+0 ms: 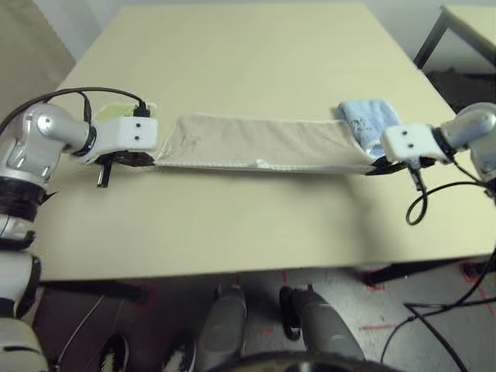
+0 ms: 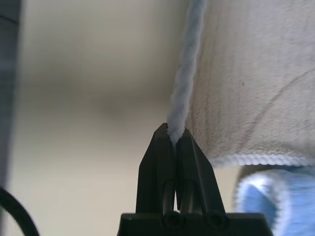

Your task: Fold the towel and set it aside.

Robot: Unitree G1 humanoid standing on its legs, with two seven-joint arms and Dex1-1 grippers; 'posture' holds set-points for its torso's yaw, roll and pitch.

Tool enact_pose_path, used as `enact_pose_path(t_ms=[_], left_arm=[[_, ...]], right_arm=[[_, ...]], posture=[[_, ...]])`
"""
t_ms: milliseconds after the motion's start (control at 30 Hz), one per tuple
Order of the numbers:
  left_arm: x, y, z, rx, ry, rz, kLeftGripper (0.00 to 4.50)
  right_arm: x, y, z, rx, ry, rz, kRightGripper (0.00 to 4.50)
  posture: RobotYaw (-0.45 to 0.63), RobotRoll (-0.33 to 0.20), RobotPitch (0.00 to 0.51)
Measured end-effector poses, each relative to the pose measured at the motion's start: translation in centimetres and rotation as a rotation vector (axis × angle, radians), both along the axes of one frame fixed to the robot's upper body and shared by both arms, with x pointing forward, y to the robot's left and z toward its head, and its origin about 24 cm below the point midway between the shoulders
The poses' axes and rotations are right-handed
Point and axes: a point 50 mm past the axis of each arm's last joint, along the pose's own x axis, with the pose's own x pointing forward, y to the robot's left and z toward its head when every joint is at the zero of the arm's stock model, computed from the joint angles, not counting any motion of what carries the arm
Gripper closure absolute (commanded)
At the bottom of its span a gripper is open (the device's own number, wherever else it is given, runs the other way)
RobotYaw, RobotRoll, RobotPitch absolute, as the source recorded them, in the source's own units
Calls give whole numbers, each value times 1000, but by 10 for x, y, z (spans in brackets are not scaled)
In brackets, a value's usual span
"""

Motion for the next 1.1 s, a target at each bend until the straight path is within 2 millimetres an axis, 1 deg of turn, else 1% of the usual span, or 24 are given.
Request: enact_pose_path(t_ms=[167, 300, 367, 433, 500, 600, 700, 833, 933, 1000, 1100], left_arm=[[-31, 1, 8, 48, 155, 27, 4472], [-59, 6, 7, 94, 339, 75, 4472], [-64, 8, 3, 83, 388, 97, 4472], [-65, 8, -1, 63, 401, 109, 4472], [-62, 7, -2, 31, 386, 117, 4472], [-47, 13, 5, -3, 295, 153, 4472], [-28, 19, 13, -8, 202, 186, 4472], [-9, 22, 18, 4, 155, 194, 4472], [6, 23, 19, 44, 133, 191, 4472], [12, 25, 18, 60, 134, 195, 4472], [20, 26, 16, 77, 138, 191, 4472]], right_arm=[[-10, 7, -1, 19, 69, 8, 4500], [-27, 14, -2, 28, 165, 29, 4500], [-33, 15, -5, 28, 218, 25, 4500], [-37, 14, -6, 22, 261, -4, 4500], [-37, 11, -4, 18, 278, -40, 4500], [-29, 11, 3, 40, 274, -85, 4500], [-14, 18, 9, 72, 236, -102, 4500], [1, 23, 14, 53, 179, -108, 4500], [11, 32, 20, 35, 127, -84, 4500], [16, 35, 18, 27, 120, -80, 4500], [23, 38, 10, 17, 133, -78, 4500]], posture=[[116, 0, 150], [116, 0, 151], [119, 0, 153], [118, 0, 154], [118, 0, 155], [115, 0, 155], [117, 0, 156], [107, 0, 160], [106, 0, 165], [106, 0, 167], [115, 0, 170]])
